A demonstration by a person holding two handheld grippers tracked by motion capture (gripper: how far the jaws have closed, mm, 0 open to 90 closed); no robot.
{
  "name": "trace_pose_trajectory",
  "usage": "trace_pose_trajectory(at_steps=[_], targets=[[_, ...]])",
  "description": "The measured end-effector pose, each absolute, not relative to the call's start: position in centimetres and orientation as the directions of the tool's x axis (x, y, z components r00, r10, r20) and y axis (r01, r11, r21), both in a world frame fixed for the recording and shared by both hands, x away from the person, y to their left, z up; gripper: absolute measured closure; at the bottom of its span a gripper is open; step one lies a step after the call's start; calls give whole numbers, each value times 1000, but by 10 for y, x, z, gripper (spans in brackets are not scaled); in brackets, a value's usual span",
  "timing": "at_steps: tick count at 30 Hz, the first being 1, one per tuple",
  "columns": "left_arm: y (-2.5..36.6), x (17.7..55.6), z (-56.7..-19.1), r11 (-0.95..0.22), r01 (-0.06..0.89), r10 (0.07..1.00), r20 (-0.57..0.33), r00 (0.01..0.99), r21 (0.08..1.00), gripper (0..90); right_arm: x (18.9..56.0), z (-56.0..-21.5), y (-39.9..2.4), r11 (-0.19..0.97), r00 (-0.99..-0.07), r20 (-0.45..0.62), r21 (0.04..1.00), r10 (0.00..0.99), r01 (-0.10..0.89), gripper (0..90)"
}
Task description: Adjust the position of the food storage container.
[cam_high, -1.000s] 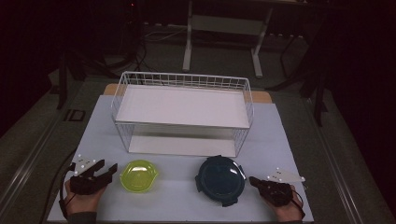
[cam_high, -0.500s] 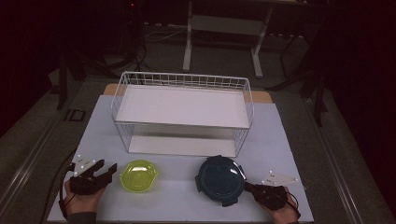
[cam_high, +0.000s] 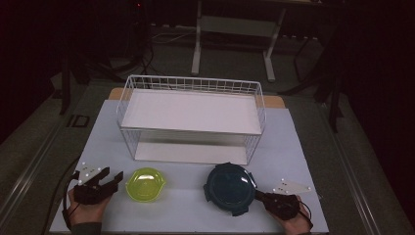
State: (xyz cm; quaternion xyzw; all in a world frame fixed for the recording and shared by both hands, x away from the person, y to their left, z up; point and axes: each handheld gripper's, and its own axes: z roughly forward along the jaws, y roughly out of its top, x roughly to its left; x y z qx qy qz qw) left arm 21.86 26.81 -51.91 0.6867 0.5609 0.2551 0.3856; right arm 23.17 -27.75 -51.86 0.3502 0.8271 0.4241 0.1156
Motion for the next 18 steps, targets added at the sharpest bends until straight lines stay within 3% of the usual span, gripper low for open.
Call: trace_pose_trajectory(at_steps=[18], targets=[[269,218,-519,-71,573,967,-85,242,816,462,236,-516,-262,444,-764,85,770,639,457,900]])
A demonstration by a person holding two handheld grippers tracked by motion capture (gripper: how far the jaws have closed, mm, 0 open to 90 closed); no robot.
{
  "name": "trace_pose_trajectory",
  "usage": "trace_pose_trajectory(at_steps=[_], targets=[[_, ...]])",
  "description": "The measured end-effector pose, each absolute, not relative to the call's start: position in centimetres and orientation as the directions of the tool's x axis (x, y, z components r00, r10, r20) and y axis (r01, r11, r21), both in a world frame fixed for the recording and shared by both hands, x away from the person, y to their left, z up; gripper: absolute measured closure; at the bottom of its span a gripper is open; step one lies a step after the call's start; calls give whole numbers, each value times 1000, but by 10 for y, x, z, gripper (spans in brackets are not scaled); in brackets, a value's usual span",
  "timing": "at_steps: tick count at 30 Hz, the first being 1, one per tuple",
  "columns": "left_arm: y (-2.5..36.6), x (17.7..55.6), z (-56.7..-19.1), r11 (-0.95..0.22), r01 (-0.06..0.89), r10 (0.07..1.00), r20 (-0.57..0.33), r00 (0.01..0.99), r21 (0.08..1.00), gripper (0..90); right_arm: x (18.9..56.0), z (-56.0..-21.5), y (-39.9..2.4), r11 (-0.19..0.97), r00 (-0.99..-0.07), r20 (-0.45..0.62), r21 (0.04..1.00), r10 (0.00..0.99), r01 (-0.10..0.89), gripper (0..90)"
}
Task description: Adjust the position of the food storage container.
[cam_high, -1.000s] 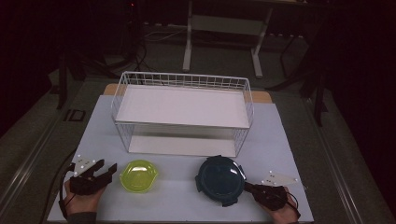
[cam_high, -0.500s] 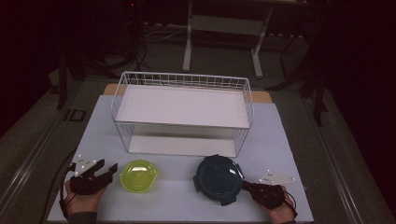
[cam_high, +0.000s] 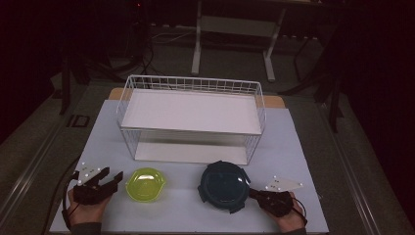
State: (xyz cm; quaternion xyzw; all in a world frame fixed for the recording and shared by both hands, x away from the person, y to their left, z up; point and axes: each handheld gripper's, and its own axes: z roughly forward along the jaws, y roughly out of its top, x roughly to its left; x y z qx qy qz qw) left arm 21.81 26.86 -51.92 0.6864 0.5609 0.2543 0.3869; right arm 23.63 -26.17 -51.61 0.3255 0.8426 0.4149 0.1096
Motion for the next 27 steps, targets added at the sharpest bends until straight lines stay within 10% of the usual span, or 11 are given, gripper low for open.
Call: trace_pose_trajectory(at_steps=[27], targets=[[268,222,-521,-73,582,962,-96,255,810,456,258,-518,-238,483,-785,70,754,616,446,900]])
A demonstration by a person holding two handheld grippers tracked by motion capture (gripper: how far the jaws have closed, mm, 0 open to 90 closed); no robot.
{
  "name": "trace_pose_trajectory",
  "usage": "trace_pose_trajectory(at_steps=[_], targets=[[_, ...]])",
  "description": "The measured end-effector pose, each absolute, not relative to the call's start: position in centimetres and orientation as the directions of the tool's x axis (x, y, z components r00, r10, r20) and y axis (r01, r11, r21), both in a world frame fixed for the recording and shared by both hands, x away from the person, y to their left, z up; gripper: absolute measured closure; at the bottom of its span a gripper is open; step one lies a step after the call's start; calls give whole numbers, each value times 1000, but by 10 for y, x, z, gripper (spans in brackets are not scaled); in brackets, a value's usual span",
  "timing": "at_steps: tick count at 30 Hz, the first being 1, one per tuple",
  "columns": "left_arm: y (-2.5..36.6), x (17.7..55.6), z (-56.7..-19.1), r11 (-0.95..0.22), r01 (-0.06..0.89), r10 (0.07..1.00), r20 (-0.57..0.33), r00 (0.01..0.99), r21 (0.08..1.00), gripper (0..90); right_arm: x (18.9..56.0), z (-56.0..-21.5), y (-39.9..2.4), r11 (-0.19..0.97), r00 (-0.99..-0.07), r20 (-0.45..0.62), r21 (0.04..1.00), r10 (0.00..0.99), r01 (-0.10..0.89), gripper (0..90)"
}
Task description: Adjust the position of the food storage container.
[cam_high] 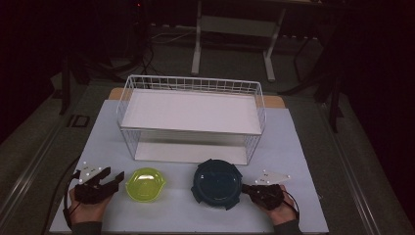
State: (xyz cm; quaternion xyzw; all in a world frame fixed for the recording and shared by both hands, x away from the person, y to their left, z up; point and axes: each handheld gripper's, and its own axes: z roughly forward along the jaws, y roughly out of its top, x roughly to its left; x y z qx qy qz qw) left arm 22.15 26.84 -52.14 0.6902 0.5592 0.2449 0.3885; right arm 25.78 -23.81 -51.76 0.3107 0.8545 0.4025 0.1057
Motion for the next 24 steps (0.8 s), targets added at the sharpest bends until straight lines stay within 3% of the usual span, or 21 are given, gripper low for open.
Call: trace_pose_trajectory(at_steps=[18,24], targets=[[269,218,-520,-74,578,964,-90,250,813,452,265,-520,-223,512,-792,21,753,610,414,897],[273,216,-519,-58,574,966,-98,237,817,452,264,-516,-234,516,-756,-20,742,654,427,842]])
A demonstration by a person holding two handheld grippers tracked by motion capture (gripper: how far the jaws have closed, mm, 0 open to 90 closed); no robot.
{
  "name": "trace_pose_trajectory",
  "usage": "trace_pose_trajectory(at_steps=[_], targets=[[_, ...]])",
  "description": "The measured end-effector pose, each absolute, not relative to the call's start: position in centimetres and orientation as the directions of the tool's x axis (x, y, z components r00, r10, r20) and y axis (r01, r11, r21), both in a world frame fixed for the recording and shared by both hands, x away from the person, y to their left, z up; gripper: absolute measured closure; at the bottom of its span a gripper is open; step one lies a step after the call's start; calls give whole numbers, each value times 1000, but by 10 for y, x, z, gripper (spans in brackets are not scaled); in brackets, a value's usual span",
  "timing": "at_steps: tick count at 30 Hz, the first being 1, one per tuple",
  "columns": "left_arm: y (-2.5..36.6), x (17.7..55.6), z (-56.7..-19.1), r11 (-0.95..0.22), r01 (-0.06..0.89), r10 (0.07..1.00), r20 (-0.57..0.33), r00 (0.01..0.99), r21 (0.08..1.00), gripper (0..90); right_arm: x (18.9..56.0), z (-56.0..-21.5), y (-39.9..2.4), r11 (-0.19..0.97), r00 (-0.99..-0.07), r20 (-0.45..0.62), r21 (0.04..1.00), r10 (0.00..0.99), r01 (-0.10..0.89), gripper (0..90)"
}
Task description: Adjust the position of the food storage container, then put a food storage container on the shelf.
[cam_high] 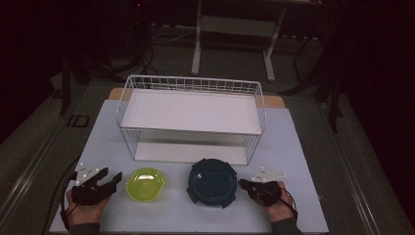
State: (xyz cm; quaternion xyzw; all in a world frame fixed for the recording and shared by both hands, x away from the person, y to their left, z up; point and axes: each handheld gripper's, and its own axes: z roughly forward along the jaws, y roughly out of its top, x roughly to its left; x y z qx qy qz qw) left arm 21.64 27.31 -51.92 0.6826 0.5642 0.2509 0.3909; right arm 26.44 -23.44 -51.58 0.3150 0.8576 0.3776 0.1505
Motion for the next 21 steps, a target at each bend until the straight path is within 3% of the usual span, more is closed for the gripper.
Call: trace_pose_trajectory(at_steps=[2,3,8,21], targets=[[273,216,-519,-58,574,966,-98,237,817,451,264,-515,-237,511,-755,-21,749,655,422,842],[273,216,-519,-65,575,966,-94,242,816,451,264,-511,-243,489,-739,-12,757,674,433,793],[272,216,-519,-73,574,965,-87,246,816,451,264,-507,-251,455,-720,6,772,694,444,710],[272,215,-517,-71,569,965,-89,247,819,451,263,-503,-255,430,-704,19,780,710,455,597]])
